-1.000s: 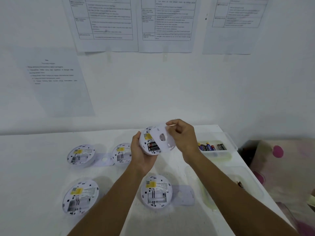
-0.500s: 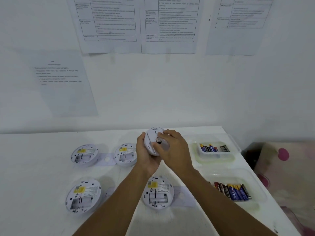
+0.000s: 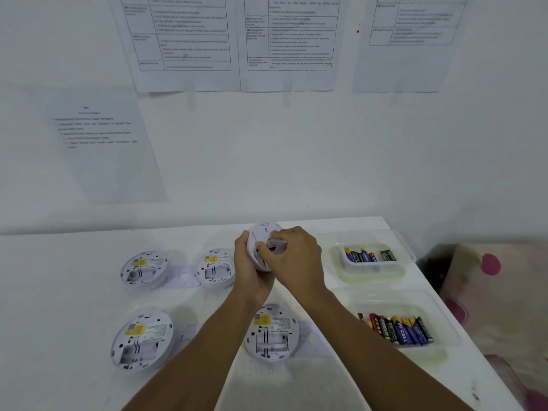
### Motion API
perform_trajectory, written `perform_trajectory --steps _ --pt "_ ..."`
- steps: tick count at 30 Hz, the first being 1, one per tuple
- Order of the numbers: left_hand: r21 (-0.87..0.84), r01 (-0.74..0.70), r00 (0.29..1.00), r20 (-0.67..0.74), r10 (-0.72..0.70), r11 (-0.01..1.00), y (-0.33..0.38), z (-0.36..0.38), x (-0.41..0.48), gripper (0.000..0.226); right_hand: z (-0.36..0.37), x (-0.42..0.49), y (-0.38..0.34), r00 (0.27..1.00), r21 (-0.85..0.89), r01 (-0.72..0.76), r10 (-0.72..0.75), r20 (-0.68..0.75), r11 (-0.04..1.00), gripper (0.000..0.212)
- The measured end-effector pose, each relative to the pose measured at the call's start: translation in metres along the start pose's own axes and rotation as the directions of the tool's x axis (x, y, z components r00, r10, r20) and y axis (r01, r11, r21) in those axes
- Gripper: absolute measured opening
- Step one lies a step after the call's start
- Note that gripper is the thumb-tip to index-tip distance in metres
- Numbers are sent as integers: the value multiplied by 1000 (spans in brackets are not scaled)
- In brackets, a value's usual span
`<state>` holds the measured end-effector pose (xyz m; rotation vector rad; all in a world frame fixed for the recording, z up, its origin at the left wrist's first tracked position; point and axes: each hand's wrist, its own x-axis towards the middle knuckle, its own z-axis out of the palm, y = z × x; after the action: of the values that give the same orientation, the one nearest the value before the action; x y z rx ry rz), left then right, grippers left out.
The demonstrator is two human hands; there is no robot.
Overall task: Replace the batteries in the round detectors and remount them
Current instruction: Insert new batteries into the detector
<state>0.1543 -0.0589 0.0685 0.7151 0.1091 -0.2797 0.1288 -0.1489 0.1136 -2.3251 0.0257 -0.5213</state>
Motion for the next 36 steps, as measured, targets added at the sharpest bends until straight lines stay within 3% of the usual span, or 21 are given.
perform_trajectory --steps 17,24,27,30,36 --pt "113 -101 995 11 100 989 -2 -2 -7 61 -2 -9 -10 975 101 -218 222 -22 971 37" --pt "133 -120 993 9 120 984 3 -3 -8 58 2 -9 -9 973 129 -231 232 2 964 34" --pt "152 -109 994 21 107 982 13 -2 -4 59 -3 0 -1 976 200 -216 204 76 956 35" --pt "200 -66 997 51 57 978 24 0 3 69 -12 8 7 932 410 -354 280 230 840 44" --pt "218 -60 998 44 52 974 24 -4 9 65 -23 14 17 884 626 -466 307 353 625 13"
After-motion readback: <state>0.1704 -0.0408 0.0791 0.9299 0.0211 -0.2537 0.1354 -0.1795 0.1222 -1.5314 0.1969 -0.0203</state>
